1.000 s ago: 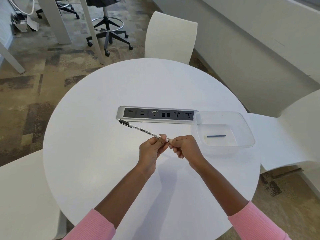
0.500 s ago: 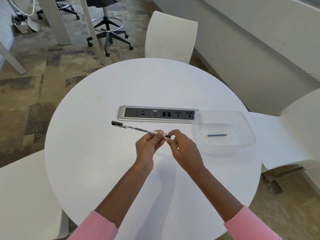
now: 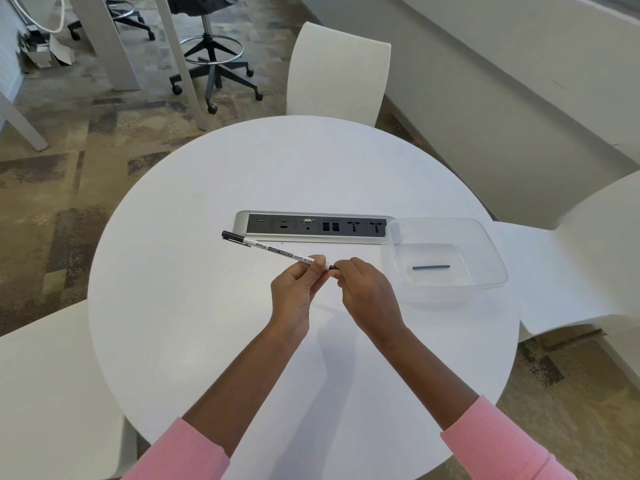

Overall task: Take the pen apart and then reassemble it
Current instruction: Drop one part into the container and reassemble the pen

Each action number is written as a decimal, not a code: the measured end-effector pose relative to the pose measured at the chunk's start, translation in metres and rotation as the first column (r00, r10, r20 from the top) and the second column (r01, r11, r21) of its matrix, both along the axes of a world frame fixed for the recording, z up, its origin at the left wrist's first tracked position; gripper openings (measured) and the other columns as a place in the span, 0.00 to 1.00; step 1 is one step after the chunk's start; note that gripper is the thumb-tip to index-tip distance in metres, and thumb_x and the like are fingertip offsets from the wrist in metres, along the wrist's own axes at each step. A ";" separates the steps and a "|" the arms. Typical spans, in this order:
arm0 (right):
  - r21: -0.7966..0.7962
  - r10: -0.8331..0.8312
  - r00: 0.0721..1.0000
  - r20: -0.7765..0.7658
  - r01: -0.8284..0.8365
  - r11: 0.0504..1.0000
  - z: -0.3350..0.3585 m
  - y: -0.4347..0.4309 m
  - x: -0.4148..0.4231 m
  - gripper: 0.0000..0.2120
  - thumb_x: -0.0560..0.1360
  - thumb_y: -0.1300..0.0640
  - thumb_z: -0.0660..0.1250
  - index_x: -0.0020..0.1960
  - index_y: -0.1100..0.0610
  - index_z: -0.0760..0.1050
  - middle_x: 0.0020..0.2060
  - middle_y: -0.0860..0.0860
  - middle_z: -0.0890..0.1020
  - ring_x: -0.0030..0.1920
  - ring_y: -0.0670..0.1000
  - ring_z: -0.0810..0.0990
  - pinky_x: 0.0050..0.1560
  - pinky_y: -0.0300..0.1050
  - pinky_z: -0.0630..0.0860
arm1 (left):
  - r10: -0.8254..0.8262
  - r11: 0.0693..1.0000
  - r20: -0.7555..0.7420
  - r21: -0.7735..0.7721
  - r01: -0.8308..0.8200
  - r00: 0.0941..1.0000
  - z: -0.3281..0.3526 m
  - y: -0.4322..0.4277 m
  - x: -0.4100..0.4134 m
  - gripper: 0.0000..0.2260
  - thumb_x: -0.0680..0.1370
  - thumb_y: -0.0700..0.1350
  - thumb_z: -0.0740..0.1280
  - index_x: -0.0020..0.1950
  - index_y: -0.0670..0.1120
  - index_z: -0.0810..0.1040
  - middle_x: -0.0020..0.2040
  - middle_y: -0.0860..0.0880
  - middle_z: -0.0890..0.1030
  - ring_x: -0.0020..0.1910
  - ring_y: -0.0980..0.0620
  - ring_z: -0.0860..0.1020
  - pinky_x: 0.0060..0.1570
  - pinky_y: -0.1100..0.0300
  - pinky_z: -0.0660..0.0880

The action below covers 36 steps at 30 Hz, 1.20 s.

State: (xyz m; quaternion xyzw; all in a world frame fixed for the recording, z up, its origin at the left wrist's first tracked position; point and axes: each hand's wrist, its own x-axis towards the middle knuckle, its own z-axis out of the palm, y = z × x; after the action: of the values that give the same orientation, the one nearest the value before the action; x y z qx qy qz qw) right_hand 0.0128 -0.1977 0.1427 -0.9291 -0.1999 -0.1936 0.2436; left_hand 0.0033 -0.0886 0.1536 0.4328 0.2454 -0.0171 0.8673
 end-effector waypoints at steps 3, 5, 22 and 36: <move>0.083 0.001 0.993 -0.121 0.009 0.996 0.004 0.003 0.000 0.17 0.75 0.55 0.53 0.39 0.65 0.75 0.27 0.59 0.78 0.27 0.60 0.75 0.25 0.48 0.74 | -0.011 0.999 0.030 0.034 0.010 0.999 0.000 -0.001 0.000 0.06 0.74 0.36 0.67 0.38 0.39 0.79 0.30 0.54 0.81 0.33 0.59 0.81 0.42 0.69 0.78; 0.099 -0.028 0.974 -0.226 0.052 0.994 0.008 0.004 -0.002 0.17 0.77 0.57 0.54 0.40 0.66 0.74 0.31 0.62 0.79 0.32 0.62 0.76 0.32 0.52 0.74 | -0.028 0.998 0.047 0.057 0.025 0.999 -0.001 -0.002 0.001 0.06 0.74 0.36 0.67 0.38 0.40 0.79 0.31 0.54 0.81 0.33 0.59 0.81 0.43 0.69 0.78; 0.473 0.524 0.141 -0.840 0.664 0.579 0.038 -0.012 0.022 0.14 0.77 0.62 0.57 0.34 0.59 0.72 0.17 0.45 0.71 0.17 0.41 0.67 0.16 0.29 0.61 | -0.234 0.959 0.101 0.188 0.213 0.967 -0.008 0.003 0.005 0.06 0.76 0.39 0.66 0.40 0.40 0.78 0.33 0.52 0.83 0.33 0.56 0.79 0.51 0.65 0.78; 0.415 0.036 0.887 -0.459 0.179 0.892 0.024 -0.009 0.008 0.04 0.73 0.64 0.65 0.44 0.60 0.79 0.34 0.46 0.78 0.37 0.48 0.76 0.42 0.42 0.74 | -0.048 0.996 0.046 -0.078 0.051 0.998 0.000 0.029 0.015 0.05 0.76 0.35 0.63 0.44 0.40 0.77 0.38 0.48 0.80 0.36 0.57 0.81 0.39 0.68 0.79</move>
State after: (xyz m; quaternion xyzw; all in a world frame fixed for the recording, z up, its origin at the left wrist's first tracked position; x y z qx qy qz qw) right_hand 0.0209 -0.2066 0.1664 -0.8742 -0.0521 -0.0202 0.4824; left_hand 0.0179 -0.0594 0.1534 0.4044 0.2147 -0.0389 0.8882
